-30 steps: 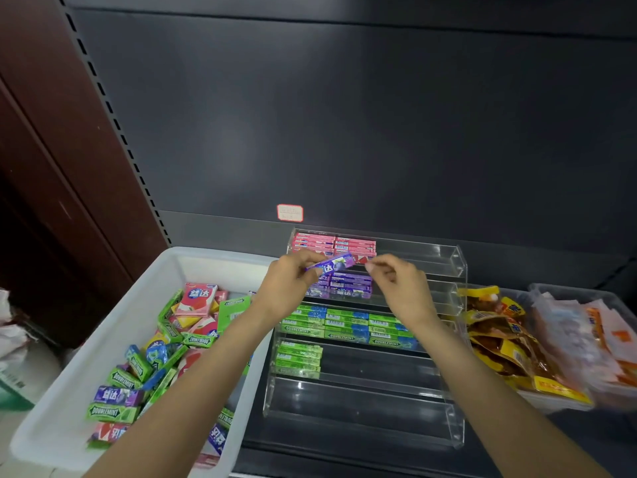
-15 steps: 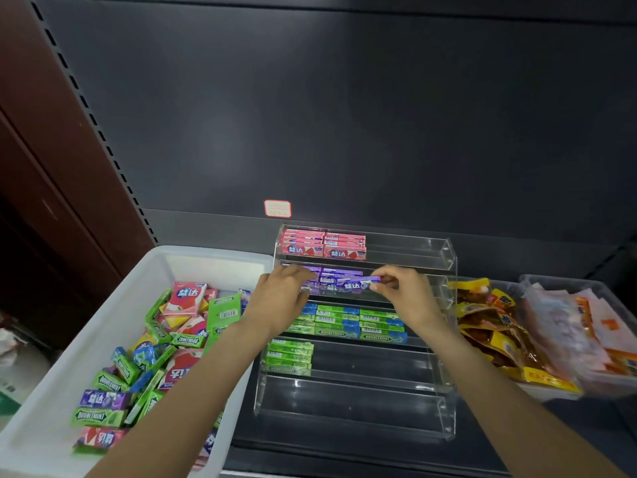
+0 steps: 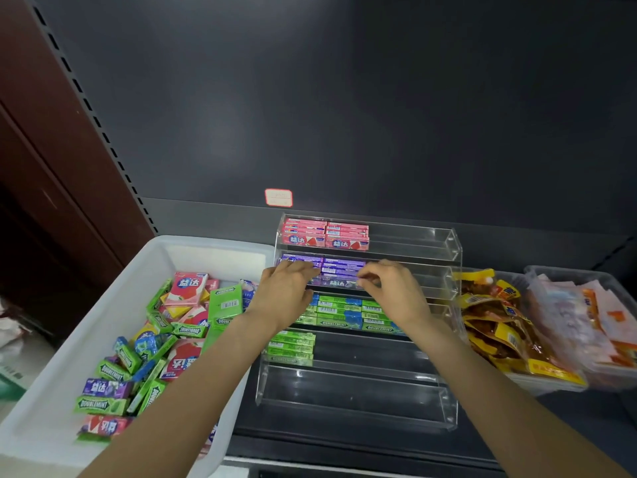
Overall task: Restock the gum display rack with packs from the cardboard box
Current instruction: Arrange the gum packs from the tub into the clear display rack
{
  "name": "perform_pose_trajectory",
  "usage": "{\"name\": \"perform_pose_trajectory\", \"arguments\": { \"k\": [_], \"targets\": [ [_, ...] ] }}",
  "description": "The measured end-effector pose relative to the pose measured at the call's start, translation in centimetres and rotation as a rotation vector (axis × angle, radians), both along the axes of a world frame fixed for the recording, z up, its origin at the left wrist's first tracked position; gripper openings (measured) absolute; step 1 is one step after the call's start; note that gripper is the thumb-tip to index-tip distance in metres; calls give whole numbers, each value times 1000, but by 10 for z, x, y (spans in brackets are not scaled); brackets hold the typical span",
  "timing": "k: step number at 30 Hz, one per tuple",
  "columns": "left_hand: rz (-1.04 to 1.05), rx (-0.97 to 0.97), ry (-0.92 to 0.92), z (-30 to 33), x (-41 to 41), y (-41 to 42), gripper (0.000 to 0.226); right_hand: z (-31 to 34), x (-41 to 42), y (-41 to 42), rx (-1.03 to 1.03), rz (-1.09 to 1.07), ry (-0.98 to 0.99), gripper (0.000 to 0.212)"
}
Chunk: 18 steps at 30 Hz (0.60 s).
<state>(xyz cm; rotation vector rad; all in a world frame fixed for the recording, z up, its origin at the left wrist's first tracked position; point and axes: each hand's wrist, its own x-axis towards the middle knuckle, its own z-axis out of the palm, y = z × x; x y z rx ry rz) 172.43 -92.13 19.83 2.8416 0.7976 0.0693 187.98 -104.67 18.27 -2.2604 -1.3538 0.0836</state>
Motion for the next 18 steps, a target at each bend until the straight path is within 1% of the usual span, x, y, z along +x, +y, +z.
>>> {"name": "perform_pose_trajectory", "arguments": {
  "k": [5, 8, 10, 14, 18],
  "targets": [
    [13, -18, -39, -5, -1, -1, 52, -1, -8, 1, -32, -24, -126, 28],
    [30, -21, -127, -3, -7, -1, 49, 2, -20, 8, -12, -5, -152, 30],
    [54, -4, -211, 0, -19, 1, 44, 4, -33, 16, 23, 32, -102, 30],
    [138, -45, -329, 6, -64, 19, 39, 7, -73, 43, 120, 90, 107, 28],
    [236, -55, -386, 9, -123, 53, 36, 1, -129, 80, 172, 172, 209, 25]
  ]
}}
